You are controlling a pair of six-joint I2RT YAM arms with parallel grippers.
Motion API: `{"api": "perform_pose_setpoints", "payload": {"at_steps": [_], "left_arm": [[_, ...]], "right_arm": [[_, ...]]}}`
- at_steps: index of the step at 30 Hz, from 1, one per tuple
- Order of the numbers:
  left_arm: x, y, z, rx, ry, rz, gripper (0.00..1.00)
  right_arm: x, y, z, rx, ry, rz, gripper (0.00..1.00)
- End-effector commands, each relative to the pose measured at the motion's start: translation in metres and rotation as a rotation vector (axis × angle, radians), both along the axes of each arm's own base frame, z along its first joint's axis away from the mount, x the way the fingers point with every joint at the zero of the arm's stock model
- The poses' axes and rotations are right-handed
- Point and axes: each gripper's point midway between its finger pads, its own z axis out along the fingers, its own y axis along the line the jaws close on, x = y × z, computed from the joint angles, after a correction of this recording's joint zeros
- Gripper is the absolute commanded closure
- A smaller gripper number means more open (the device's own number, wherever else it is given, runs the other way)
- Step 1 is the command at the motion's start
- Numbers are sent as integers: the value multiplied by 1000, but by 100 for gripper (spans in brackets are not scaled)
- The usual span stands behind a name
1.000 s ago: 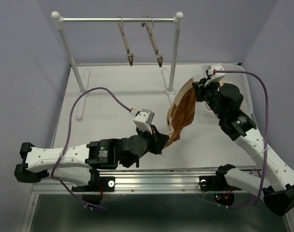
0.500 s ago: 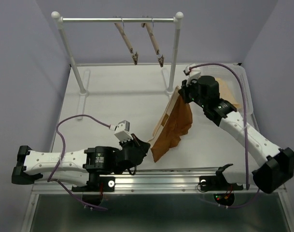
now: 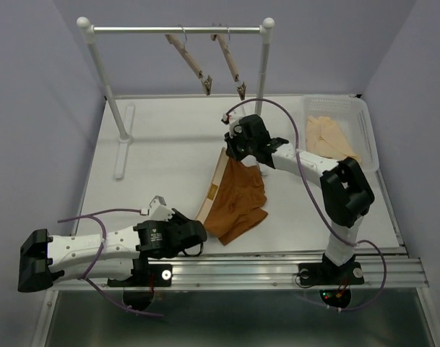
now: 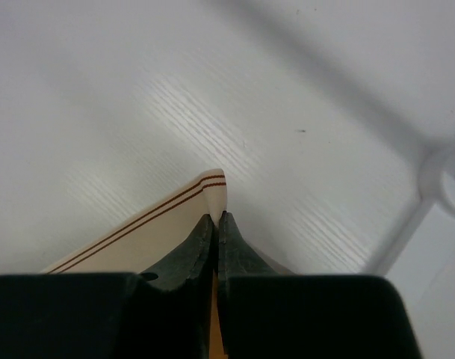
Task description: Clip the underwear to the hanger
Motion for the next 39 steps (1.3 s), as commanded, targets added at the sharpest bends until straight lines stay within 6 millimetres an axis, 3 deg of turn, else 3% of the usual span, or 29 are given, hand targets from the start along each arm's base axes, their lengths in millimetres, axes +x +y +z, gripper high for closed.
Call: {"api": "perform_pose_setpoints", "payload": {"at_steps": [1, 3, 4, 5, 10, 11, 12, 13, 14, 15, 20, 22, 24, 27, 30, 33, 36, 39], "left_arm": [[14, 27, -8, -27, 22, 150, 100], [18, 31, -10, -38, 22, 168, 100], [19, 35, -14, -49, 43, 196, 100], [19, 39, -18, -54, 52, 203, 100], [17, 49, -28, -34, 99, 230, 97], [19, 51, -26, -18, 101, 240, 86], [19, 54, -26, 9, 108, 236, 54], [21, 52, -21, 22, 107, 239, 19], [23, 52, -17, 37, 105, 234, 2], [22, 56, -16, 77, 105, 232, 1], [38, 48, 19, 173, 57, 199, 1], [48, 40, 38, 176, 21, 180, 1], [56, 30, 43, 212, 1, 129, 1], [73, 19, 54, 248, -29, 47, 1], [101, 3, 68, 185, -77, -37, 1], [123, 6, 73, 114, -115, -77, 1], [137, 22, 75, 108, -136, -50, 1], [144, 32, 78, 141, -143, -32, 1]], "right_arm": [[33, 37, 34, 98, -135, 28, 96], [39, 45, 29, 105, -131, 37, 95], [38, 53, 16, 96, -110, 56, 95], [43, 58, 20, 106, -119, 63, 94], [48, 86, 6, 100, -104, 108, 80], [44, 90, -11, 73, -66, 119, 70], [48, 93, -5, 77, -75, 116, 37], [44, 98, -6, 69, -63, 127, 30], [44, 98, -5, 68, -57, 125, 26], [40, 97, -4, 68, -42, 127, 0], [24, 79, 18, 78, -32, 82, 0], [12, 61, 23, 70, -6, 21, 0], [4, 45, 20, 55, 20, -48, 0], [-32, 23, -1, 63, 135, -88, 0], [-88, 16, -26, 87, 297, 13, 0], [-130, 8, -43, 111, 406, 96, 0], [-154, 1, -59, 81, 433, 134, 0], [-163, -8, -72, 55, 456, 123, 0]]}}
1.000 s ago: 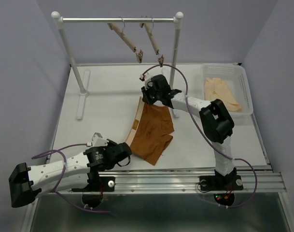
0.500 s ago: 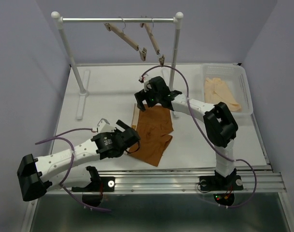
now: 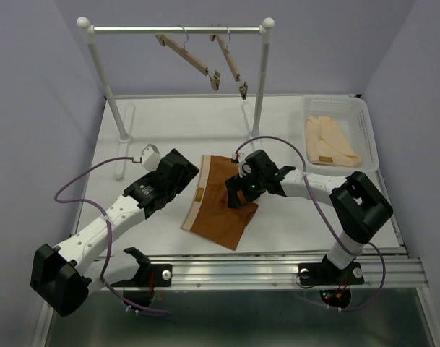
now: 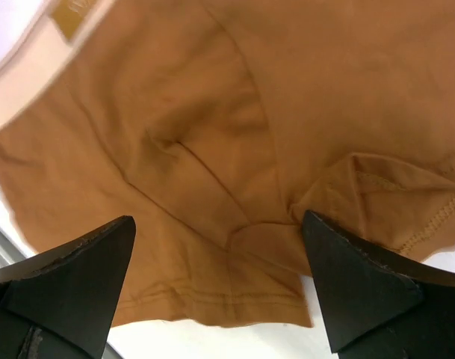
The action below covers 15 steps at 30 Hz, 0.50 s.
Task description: Clip the underwear to the hanger
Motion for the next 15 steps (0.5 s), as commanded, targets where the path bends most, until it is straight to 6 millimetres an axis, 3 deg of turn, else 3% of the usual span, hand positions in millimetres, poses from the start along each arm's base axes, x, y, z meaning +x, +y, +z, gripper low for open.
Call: {"api": "perform_pose_setpoints", "payload": {"at_steps": [1, 3, 7, 15], "left_arm": [[12, 2, 16, 43, -76, -79, 1], [16, 4, 16, 58, -68, -78, 1], [23, 12, 11, 90, -42, -91, 1], [37, 32, 20, 106, -60, -57, 1]], "right_arm": [[-17, -3, 0, 17, 14, 24, 0], [-17, -14, -10, -34, 13, -4, 0], [6, -39, -27, -187, -41, -156, 0], [53, -41, -22, -227, -116, -203, 0]]}}
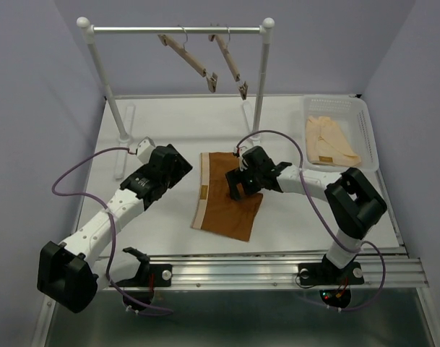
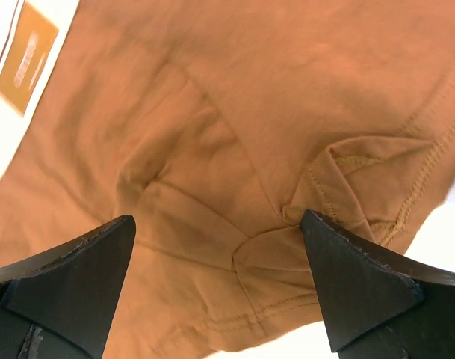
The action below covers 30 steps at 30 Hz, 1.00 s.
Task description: Clip the underwear to the hanger
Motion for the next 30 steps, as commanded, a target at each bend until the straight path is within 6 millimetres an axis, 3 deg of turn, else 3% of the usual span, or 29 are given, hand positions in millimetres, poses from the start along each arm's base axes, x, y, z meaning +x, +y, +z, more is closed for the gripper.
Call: {"api": "perform_pose_setpoints", "payload": {"at_steps": [1, 6, 10, 14, 23, 26, 27, 30], "left_arm": [[14, 6, 29, 5, -76, -16, 1], [19, 17, 41, 29, -95, -9, 1], [19, 21, 52, 42, -112, -12, 1], [17, 16, 74, 35, -162, -70, 1], [7, 11, 143, 11, -346, -162, 1], [3, 22, 150, 35, -368, -129, 1], [2, 23, 148, 42, -362, -130, 1], [2, 23, 144, 51, -352, -134, 1]], "right_arm": [[27, -15, -10, -91, -28, -47, 0], [29, 5, 17, -12, -39, 26, 0], [20, 12, 60, 86, -85, 67, 0], [17, 5, 83, 107, -136, 38, 0], [46, -36, 137, 126, -272, -268, 0], [53, -43, 186, 189, -370, -248, 0], [54, -44, 217, 217, -437, -231, 0], [51, -46, 265, 263, -544, -203, 0]]}}
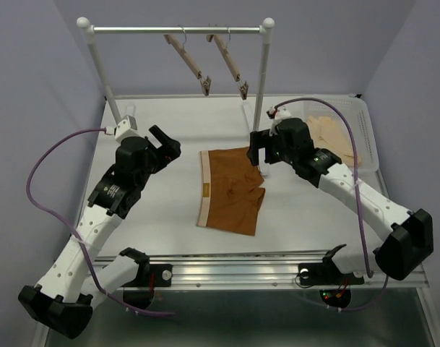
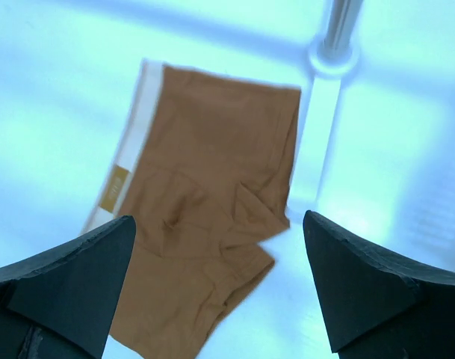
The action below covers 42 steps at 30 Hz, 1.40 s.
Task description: Clip the underwear to the hanger
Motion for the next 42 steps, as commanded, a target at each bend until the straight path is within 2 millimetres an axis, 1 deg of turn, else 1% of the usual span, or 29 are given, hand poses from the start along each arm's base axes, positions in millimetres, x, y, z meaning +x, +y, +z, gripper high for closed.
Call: {"api": "perform_pose_setpoints", "payload": {"at_steps": [1, 2, 5, 6, 7, 8, 11, 12, 14, 15, 16, 17, 18, 19, 20, 22, 23, 25, 26, 27, 30, 32, 35, 40, 42], "left_arm": [[2, 7, 12, 41, -32, 10, 1], [3, 6, 10, 44, -30, 9, 1], [4, 5, 8, 54, -28, 2, 1], [5, 6, 7, 56, -25, 3, 1], [7, 3, 5, 60, -22, -6, 1], [7, 2, 5, 61, -22, -11, 1], [9, 2, 2, 70, -12, -14, 1], [10, 1, 2, 71, -9, -17, 1], [10, -1, 2, 73, -13, -28, 1], [11, -1, 4, 71, -20, -31, 1], [11, -2, 6, 73, -26, -35, 1], [13, -2, 8, 75, -33, -35, 1], [14, -2, 8, 78, -32, -33, 1], [14, -2, 8, 80, -32, -32, 1], [15, -2, 7, 84, -27, -33, 1], [17, -3, 7, 85, -30, -35, 1], [17, -4, 5, 87, -26, -36, 1], [18, -4, 4, 90, -23, -35, 1], [19, -4, 3, 91, -20, -35, 1], [19, -4, 2, 92, -19, -34, 1], [19, -4, -1, 92, -15, -31, 1], [20, -4, -1, 91, -16, -31, 1], [21, -3, -2, 91, -13, -26, 1], [25, -5, -3, 93, -9, -26, 1], [28, -7, -4, 95, -6, -30, 1]], "right_arm": [[3, -3, 121, 102, -291, 24, 0], [2, -5, 143, 104, -347, 36, 0], [-2, -10, 179, 111, -435, 48, 0], [-3, -11, 200, 130, -477, 50, 0], [0, -8, 205, 121, -487, 61, 0], [0, -7, 228, 138, -528, 69, 0], [8, -5, 245, 116, -560, 70, 0], [14, -4, 255, 121, -577, 53, 0], [23, -7, 265, 94, -609, 26, 0], [34, -2, 261, 83, -597, 19, 0], [35, -1, 281, 103, -632, 17, 0], [48, 9, 276, 84, -625, 33, 0], [44, 7, 294, 104, -657, 28, 0], [59, 16, 287, 94, -642, 29, 0], [59, 18, 310, 117, -687, 36, 0], [69, 27, 319, 128, -706, 44, 0], [79, 36, 324, 132, -720, 58, 0], [91, 43, 327, 130, -732, 52, 0], [106, 51, 314, 98, -721, 56, 0], [109, 50, 324, 102, -746, 42, 0], [127, 56, 318, 69, -754, 25, 0], [133, 58, 312, 52, -751, 22, 0], [136, 57, 306, 33, -746, 19, 0], [144, 46, 289, -16, -716, -25, 0], [144, 48, 288, -15, -713, -15, 0]]}}
